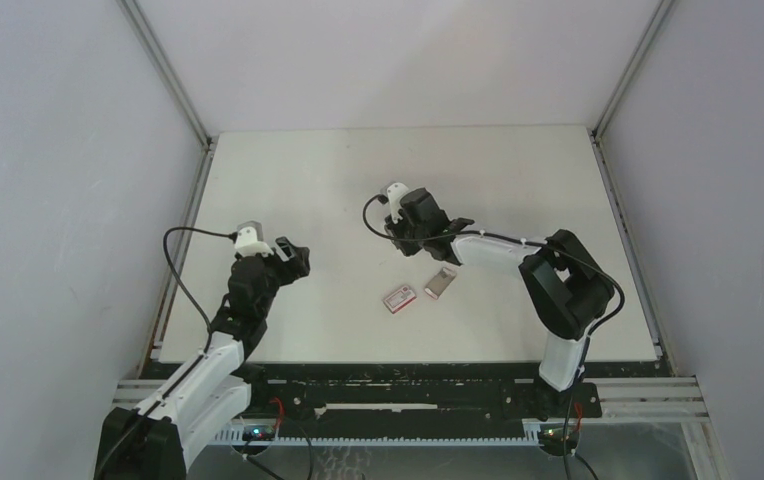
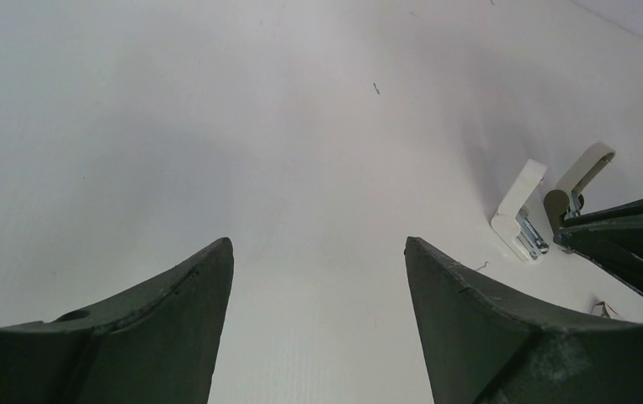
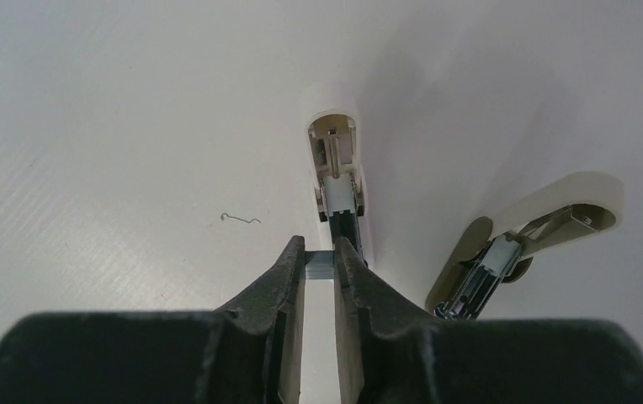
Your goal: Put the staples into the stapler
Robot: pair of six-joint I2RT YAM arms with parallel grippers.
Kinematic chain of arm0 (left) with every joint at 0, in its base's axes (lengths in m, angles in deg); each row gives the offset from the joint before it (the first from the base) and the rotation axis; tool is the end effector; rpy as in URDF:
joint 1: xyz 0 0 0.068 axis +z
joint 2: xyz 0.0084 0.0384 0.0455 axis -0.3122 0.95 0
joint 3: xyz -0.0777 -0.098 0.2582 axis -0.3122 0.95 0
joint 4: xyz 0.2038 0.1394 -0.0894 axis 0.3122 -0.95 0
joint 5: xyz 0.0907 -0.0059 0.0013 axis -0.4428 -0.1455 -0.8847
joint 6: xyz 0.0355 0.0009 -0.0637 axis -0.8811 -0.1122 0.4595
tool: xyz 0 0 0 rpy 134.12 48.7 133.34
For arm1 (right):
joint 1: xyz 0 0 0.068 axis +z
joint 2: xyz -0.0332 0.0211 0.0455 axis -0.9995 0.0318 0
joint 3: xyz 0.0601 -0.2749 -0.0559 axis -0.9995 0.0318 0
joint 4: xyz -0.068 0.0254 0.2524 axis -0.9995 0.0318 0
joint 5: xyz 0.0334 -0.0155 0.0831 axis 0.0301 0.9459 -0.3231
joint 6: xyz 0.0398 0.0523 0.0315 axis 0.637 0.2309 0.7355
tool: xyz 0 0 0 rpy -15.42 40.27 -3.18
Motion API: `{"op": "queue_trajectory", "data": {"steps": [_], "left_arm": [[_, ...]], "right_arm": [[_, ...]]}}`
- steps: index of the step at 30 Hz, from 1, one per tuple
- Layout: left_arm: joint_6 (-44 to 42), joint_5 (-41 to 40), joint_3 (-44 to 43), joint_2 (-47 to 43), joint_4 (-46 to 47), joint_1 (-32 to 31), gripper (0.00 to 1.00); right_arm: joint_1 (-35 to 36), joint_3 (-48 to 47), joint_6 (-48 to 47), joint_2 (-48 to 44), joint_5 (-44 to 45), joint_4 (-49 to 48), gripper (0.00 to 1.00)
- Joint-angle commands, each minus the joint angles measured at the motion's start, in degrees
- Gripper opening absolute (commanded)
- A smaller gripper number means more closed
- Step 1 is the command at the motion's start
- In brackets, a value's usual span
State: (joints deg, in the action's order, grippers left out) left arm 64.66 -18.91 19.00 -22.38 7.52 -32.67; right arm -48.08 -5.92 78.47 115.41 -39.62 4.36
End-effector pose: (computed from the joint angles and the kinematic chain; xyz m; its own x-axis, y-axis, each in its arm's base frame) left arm 0.1914 -0.0395 0.1983 -0.2951 -0.3922 -0.8713 -0.0418 0.9163 -0.3983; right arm 0.3176 0.2682 0.1866 -0.5133 -0.4430 -0.7351 -0.6544 0.7561 0.0012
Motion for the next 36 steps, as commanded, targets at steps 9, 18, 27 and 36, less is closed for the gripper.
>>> {"op": "queue_trajectory", "data": {"steps": [9,18,27,36], "left_arm": [[-0.81,0.56,1.76,0.61,2.96,0.25,0.79],[-0.81,0.80,1.80,0.46,3.05,0.28,0.79],[-0.82,0.93,1.91,0.59,3.23,0.24,0.79],[-0.81,1.20,1.84,1.16,3.56,0.27,0.79]], "right_arm": [[-1.95,-0.42,-1.97,2.57,-3.12,-3.19,0.14],[-2.21,-1.50,-2.30,4.27,-1.41,-2.93,0.14],[-2.65,-2.46,-2.97,4.27,-1.76,-2.81,0.14],[-2.72,-2.71,-3.39,3.67,-2.62,-2.66,0.14]]}}
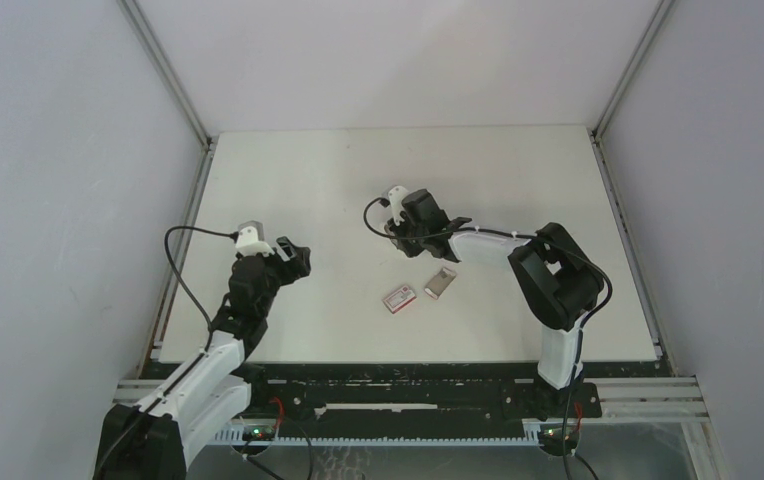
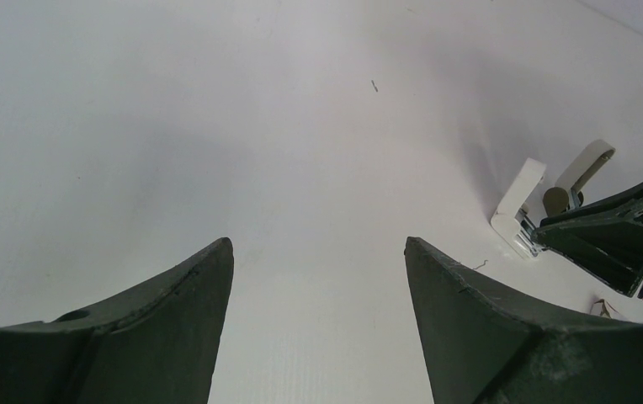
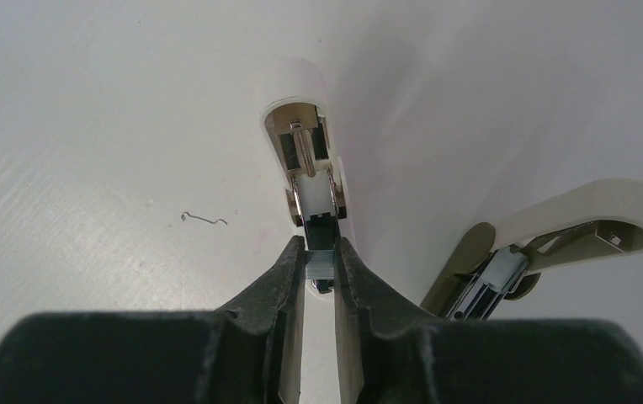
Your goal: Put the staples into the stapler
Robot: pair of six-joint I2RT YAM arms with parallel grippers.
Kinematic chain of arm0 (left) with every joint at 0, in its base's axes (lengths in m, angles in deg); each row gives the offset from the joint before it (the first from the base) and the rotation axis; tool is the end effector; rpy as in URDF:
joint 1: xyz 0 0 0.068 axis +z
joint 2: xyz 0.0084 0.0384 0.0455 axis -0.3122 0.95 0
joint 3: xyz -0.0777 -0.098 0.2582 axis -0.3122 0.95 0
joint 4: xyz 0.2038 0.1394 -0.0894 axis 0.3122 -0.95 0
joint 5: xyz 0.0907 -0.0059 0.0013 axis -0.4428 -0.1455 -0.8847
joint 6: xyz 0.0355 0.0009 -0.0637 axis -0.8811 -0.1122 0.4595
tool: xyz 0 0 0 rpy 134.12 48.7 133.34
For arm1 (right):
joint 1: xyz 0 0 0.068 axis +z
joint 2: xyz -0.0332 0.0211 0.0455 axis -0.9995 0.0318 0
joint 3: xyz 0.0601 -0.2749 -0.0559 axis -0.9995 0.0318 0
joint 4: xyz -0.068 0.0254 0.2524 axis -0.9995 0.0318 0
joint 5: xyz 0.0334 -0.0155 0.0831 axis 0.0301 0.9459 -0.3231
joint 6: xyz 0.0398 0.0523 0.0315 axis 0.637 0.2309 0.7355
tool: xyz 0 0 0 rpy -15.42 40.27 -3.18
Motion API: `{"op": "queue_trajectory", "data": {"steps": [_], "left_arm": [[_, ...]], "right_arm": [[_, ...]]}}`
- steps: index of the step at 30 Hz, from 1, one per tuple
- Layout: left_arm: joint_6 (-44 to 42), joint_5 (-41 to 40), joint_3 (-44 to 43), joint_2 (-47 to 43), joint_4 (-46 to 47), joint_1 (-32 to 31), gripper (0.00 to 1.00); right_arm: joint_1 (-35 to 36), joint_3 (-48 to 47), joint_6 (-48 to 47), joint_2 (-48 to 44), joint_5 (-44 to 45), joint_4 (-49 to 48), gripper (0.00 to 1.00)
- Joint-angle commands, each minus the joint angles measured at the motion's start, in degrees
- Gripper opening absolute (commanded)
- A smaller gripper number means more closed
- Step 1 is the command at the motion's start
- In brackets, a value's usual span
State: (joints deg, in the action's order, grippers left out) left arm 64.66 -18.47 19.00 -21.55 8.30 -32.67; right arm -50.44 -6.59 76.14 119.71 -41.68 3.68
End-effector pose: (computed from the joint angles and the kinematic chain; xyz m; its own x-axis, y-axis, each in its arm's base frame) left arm 0.1930 -0.0404 0.1975 -0.2992 -0.3917 -0.8701 -0.0357 0.9158 -0.4001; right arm 0.3334 0.2616 0.1615 -0.5336 -0.4748 -0.6999 -0.6642 0.7476 -0.0008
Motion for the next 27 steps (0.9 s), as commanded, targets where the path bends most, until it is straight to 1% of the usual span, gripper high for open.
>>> {"op": "queue_trajectory", "data": {"steps": [1,27], "left_arm": [[-0.81,0.78,1.87,0.39,2.79,0.32,0.79],[-0.90,1.15,1.74,0.46,2.79,0.30,0.79]], "right_arm": [[-0.42,-2.07,-1.11,-0.72,-0.57,-1.99,0.14],[-0.98,-3.72,-2.02,1.98,-0.14,-0.20,0.13]]}}
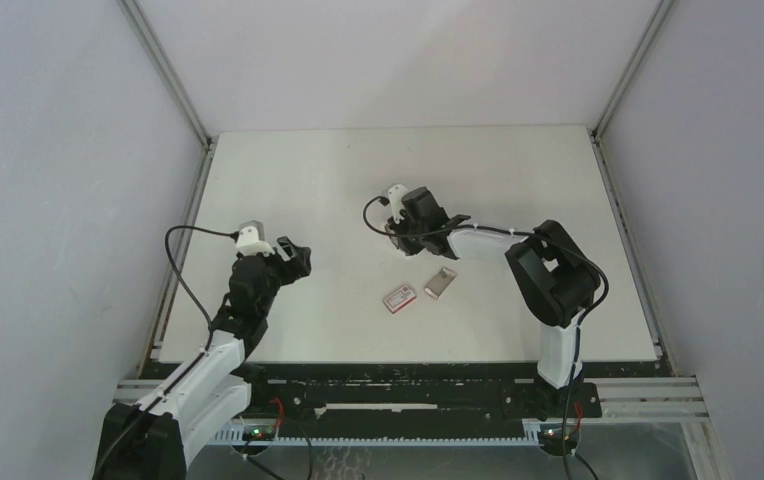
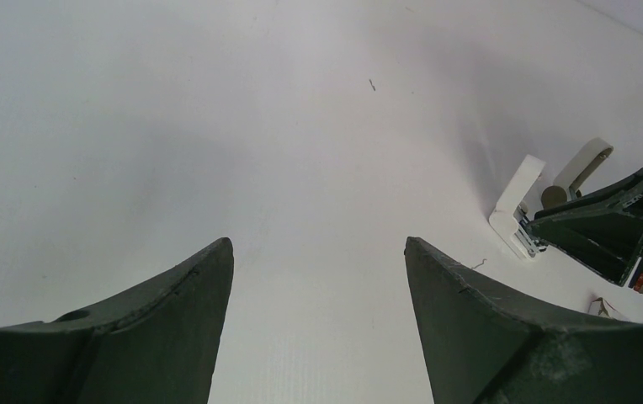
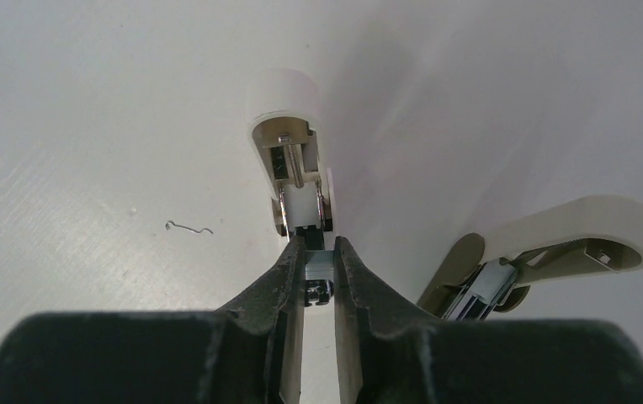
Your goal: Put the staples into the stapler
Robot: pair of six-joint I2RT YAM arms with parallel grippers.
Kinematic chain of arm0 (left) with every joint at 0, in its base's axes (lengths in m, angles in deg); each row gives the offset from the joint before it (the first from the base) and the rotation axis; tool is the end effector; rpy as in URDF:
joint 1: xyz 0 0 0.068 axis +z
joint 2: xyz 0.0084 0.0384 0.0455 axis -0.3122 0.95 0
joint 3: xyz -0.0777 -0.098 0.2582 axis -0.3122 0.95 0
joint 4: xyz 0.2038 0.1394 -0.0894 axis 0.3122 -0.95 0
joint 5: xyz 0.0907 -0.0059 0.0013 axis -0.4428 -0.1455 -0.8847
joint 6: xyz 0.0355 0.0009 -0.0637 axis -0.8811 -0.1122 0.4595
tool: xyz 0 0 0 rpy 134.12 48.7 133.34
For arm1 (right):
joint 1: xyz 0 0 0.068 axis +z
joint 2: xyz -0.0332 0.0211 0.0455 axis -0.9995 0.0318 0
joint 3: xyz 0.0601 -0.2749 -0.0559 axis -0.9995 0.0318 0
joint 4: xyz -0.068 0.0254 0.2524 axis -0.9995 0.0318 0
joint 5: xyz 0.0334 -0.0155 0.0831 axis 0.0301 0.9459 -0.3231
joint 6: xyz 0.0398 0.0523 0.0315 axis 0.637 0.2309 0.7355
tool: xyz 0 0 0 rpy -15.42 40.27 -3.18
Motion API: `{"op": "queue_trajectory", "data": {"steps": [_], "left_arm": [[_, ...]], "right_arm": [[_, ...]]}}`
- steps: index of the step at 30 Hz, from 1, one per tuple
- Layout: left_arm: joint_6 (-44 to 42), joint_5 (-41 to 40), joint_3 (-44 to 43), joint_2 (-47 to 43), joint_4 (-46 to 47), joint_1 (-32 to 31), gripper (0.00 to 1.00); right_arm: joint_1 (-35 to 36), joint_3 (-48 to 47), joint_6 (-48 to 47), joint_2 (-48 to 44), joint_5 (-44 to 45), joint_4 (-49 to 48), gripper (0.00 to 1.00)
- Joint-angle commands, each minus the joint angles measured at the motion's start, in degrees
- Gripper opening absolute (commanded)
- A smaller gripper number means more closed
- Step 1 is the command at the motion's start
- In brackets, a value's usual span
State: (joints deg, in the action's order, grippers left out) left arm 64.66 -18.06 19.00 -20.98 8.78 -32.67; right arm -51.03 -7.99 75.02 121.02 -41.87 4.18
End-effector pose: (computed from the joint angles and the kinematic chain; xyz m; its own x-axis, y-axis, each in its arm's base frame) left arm 0.1941 -0.0411 0.1968 -0.3036 -0.3911 -0.8688 -0.0302 0.9154 -0.4015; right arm 0.3404 0.2616 0.1592 -0.5293 -0.4868 -0.6949 -0.6686 0.7435 -0.0115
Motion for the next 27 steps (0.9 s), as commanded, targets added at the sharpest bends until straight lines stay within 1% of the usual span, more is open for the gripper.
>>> {"op": "queue_trajectory", "data": {"steps": [1,9,15,21,27], "left_arm": [[-0.92,0.73,1.79,-0.07,2.27,0.32,0.79],[-0.88,0.75,1.80,-0.24,2.22,0.32,0.79],[-0.93,0.74,1.80,-0.26,2.22,0.27,0.79],[-0.97,0.69,1.80,-0.11,2.27,0.28,0.79],[-0.90,0.73,1.80,-0.19,2.33,0.27,0.79]], "right_arm": [[-0.40,-2.32,-0.84,0.74,0.06,-0.71,0.13],[-0.21,-2.32,-0.33,0.69,0.13,-0.01,0.13],[1.51,-2.32,2.20,0.06,1.74,2.20,0.12],[4.37,-2.13,6.20,1.02,7.96,5.23,0.11],[5.71,0.20,10.56,-0.76,11.44,7.11,0.11]]}}
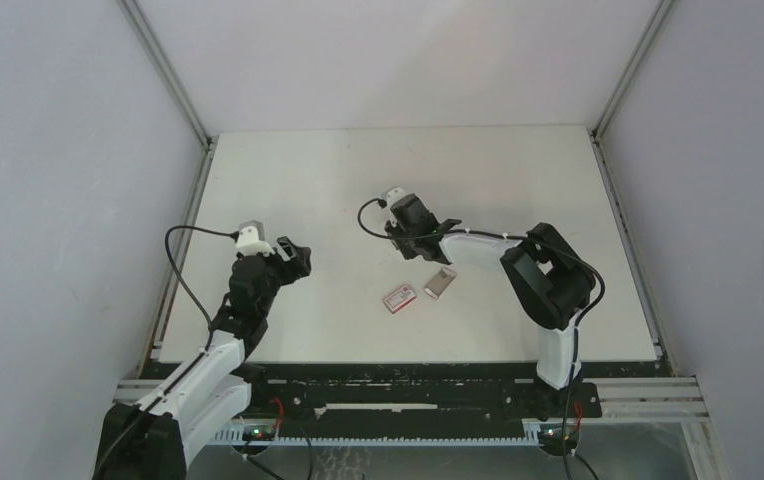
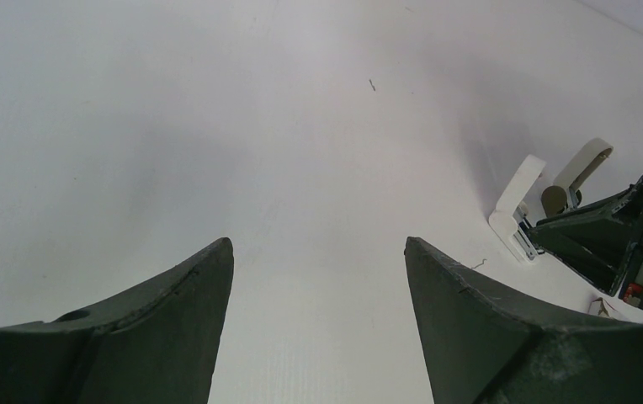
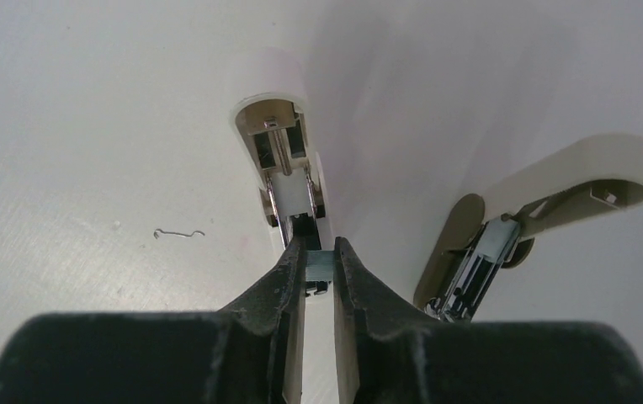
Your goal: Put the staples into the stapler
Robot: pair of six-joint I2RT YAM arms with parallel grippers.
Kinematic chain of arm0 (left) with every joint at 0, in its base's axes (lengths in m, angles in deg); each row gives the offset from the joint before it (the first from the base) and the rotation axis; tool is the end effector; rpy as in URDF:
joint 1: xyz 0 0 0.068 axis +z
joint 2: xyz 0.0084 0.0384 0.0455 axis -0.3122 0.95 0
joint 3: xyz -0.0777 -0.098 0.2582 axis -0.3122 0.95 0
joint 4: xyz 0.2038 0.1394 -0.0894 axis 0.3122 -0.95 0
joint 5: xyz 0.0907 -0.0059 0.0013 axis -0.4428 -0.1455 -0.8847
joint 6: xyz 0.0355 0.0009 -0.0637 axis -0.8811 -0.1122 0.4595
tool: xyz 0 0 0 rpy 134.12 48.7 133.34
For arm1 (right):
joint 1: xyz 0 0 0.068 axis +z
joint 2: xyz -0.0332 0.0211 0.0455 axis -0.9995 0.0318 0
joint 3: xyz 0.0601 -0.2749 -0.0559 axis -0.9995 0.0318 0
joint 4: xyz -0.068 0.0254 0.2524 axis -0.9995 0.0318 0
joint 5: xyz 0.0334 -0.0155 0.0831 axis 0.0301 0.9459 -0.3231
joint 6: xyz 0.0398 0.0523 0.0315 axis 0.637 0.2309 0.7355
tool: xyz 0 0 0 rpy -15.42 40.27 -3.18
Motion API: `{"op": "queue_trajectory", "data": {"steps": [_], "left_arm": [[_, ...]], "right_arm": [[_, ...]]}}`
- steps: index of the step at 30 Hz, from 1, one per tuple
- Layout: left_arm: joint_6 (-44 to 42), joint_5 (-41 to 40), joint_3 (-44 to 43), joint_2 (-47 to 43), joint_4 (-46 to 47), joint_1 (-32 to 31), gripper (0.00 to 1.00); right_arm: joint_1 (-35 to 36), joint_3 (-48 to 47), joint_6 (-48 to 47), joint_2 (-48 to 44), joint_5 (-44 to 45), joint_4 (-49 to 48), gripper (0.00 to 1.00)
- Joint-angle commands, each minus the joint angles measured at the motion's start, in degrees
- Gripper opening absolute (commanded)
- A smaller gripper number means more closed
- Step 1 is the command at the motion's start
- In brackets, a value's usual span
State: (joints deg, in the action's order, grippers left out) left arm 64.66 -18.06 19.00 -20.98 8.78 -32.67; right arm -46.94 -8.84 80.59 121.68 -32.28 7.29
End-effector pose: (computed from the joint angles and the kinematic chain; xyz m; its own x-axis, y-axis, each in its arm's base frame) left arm 0.1941 -0.0411 0.1968 -0.3036 -0.3911 -0.8688 -0.0302 0.9154 -0.4015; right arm 0.3261 0.2764 0.1545 -0.5842 -0.4742 -0.6587 -0.5804 0.8114 -0.0694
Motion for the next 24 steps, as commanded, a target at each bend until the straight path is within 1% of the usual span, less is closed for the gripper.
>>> {"op": "queue_trajectory", "data": {"steps": [1,15,19,24], "left_arm": [[-0.85,0.80,1.80,-0.24,2.31,0.29,0.79],[-0.47,1.38,1.95,-0.47,2.56,0.25,0.79],[-0.31,1.65,2.06,-0.30,2.82,0.27,0.79],[-0.24,1.58,2.06,-0.07,2.93,0.32,0.79]], "right_arm": [[1.84,1.53,5.36,-1.84,2.19,4.44,0.11],[4.06,9.45,10.81,-9.63,3.20,8.46,0.11],[4.29,10.13,13.07,-12.28,4.07,9.83,0.11],[4.45,10.13,15.42,-14.42,5.67,7.78,0.11]]}}
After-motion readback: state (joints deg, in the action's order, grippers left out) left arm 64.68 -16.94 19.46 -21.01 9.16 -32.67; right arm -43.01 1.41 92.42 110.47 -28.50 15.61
